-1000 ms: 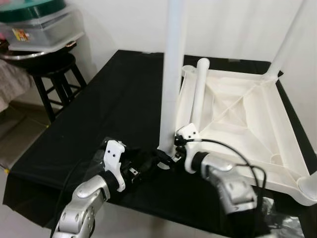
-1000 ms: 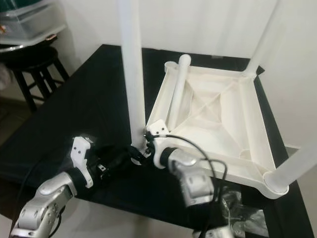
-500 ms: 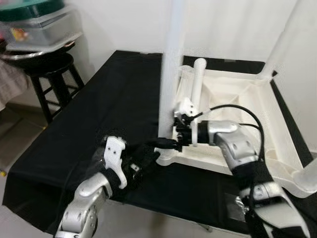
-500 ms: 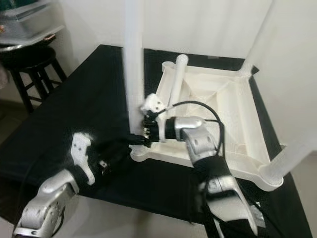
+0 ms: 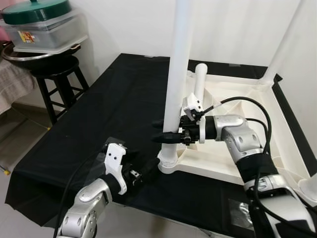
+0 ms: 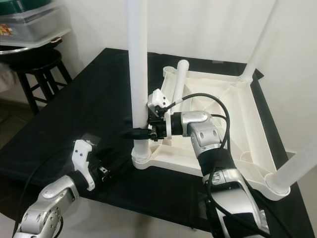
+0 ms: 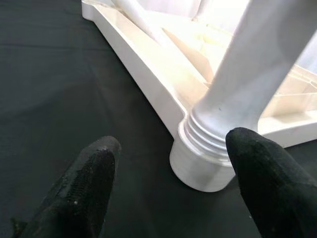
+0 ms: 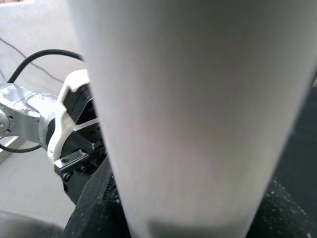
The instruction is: Building children table
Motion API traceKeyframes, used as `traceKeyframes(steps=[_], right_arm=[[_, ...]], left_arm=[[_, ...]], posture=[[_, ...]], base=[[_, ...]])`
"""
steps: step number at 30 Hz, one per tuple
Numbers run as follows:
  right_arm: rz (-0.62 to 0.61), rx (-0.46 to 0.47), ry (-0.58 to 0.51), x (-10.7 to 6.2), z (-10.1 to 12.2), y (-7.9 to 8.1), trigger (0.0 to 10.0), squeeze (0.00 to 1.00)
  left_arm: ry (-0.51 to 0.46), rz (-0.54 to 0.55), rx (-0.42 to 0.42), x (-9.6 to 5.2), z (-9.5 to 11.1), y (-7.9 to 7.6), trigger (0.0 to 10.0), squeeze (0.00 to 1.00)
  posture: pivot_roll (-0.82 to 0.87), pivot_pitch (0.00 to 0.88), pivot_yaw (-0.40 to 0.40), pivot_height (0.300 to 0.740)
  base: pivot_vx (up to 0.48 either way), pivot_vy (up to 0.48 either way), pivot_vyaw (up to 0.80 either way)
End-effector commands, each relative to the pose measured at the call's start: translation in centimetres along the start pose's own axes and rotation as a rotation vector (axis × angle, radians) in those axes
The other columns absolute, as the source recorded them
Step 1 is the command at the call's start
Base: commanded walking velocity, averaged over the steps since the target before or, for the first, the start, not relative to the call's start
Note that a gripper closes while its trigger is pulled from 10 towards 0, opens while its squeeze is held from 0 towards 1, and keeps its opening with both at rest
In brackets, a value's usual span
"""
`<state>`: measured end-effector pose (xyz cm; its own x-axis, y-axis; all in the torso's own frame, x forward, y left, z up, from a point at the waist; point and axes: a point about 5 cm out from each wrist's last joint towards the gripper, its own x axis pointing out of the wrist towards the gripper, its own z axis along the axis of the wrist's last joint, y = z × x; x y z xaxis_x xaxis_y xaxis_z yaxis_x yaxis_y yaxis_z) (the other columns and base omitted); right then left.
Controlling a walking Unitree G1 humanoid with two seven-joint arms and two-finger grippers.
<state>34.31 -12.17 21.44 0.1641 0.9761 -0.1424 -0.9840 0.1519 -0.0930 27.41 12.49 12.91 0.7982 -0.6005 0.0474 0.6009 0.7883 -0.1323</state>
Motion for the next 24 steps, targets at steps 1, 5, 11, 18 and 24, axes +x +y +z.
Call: traceKeyframes(steps=[1, 5, 11, 18, 24], right_arm=[[-0.086, 0.112, 0.08, 0.1, -3.3, 0.9, 0.0, 0.0], [-0.086, 0.112, 0.08, 0.1, -3.3, 0.9, 0.0, 0.0], [-0.964, 0.405, 0.155, 1.5, -8.2, 4.6, 0.0, 0.0], [-1.085, 0.339, 0.145, 0.3, -7.0, 2.0, 0.0, 0.0], [-0.924, 0.227, 0.066, -0.8, -3.4, -1.4, 10.0, 1.0]], left_arm=[[0.005, 0.008, 0.013, -0.4, 0.0, -0.2, 10.0, 0.0], [0.005, 0.008, 0.013, -0.4, 0.0, -0.2, 10.0, 0.0], [0.021, -0.107, 0.034, -2.9, 0.1, -2.2, 10.0, 0.0], [0.033, -0.255, -0.02, -3.6, -0.2, -3.9, 10.0, 0.0], [0.031, -0.313, -0.052, -3.5, -0.2, -4.0, 10.0, 0.0]], posture=[[0.01, 0.114, -0.008, 0.74], [0.01, 0.114, -0.008, 0.74], [-0.01, 0.142, 0.02, 0.74], [-0.01, 0.149, 0.019, 0.74], [0.0, 0.151, 0.014, 0.74]], base=[[0.0, 0.0, 0.0], [0.0, 0.0, 0.0], [0.0, 0.0, 0.0], [0.0, 0.0, 0.0], [0.0, 0.0, 0.0]])
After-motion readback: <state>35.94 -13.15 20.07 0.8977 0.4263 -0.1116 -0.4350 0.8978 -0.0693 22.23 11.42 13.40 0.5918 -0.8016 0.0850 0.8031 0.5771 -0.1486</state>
